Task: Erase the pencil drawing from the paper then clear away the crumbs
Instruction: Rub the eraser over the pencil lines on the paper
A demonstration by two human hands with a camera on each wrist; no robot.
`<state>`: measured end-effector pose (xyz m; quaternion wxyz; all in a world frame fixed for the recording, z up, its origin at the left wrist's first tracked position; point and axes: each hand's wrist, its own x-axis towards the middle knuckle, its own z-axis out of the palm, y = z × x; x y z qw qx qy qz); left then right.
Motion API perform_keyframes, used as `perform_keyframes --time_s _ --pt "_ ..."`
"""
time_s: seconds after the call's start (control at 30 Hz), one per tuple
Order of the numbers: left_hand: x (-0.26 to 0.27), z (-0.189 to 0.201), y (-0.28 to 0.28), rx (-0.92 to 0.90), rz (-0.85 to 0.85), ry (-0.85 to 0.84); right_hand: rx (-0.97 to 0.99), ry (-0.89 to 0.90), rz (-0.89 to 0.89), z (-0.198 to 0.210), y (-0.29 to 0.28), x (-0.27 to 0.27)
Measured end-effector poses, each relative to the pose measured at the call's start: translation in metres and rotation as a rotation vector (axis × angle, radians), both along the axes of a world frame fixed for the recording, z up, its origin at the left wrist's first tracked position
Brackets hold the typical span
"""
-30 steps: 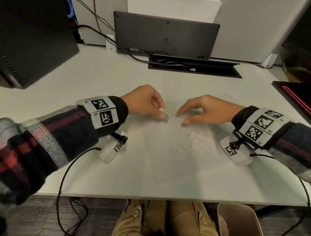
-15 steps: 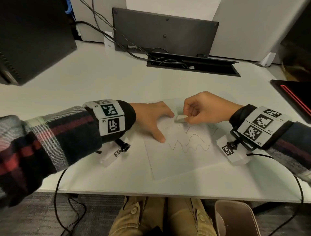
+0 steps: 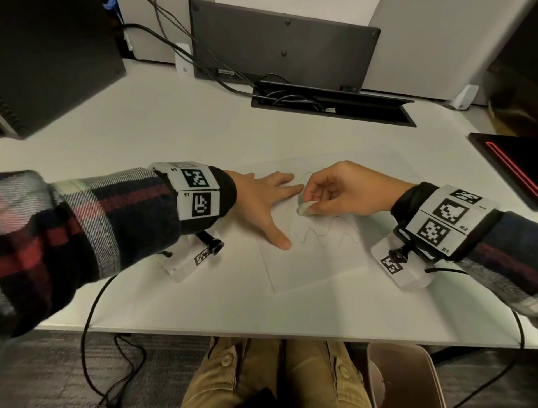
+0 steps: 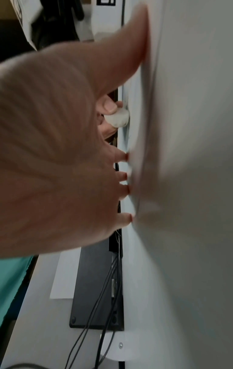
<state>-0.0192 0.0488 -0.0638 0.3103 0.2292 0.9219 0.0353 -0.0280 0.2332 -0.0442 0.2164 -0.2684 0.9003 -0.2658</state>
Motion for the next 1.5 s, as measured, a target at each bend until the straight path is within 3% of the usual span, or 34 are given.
perform_keyframes --time_s 0.17,0.33,0.47,0.6,0.77,0.9,1.1,1.37,1.5 --pt "0.003 0.000 0.002 -0.062 -0.017 0.003 -0.006 -0.209 0.117 0.000 -0.009 0.012" --pt "0.004 0.002 0.003 -0.053 -0.004 -0.030 -0.008 -0.034 0.121 -0.002 -0.015 0.009" --pt "0.003 0.000 0.004 -0.072 -0.009 -0.021 0.023 -0.136 0.156 -0.001 -0.014 0.014" --pt "0.003 0.000 0.004 -0.075 -0.010 -0.040 0.032 0.068 0.118 -0.002 -0.016 0.004" --pt "0.002 0.000 0.005 -0.099 -0.016 -0.031 0.038 -0.116 0.167 0.001 -0.015 0.015" --pt "0.001 0.000 0.005 -0.106 -0.024 -0.044 0.055 0.147 0.169 0.000 -0.022 0.008" --pt "0.002 0.000 0.005 -0.104 -0.017 -0.038 0.079 -0.134 0.212 0.007 -0.012 0.016" --pt "0.004 0.002 0.006 -0.059 0.031 -0.031 0.086 0.082 0.184 0.001 -0.007 0.019" --pt "0.007 0.003 0.009 -0.075 0.041 -0.002 0.035 0.010 0.168 -0.001 -0.008 0.021"
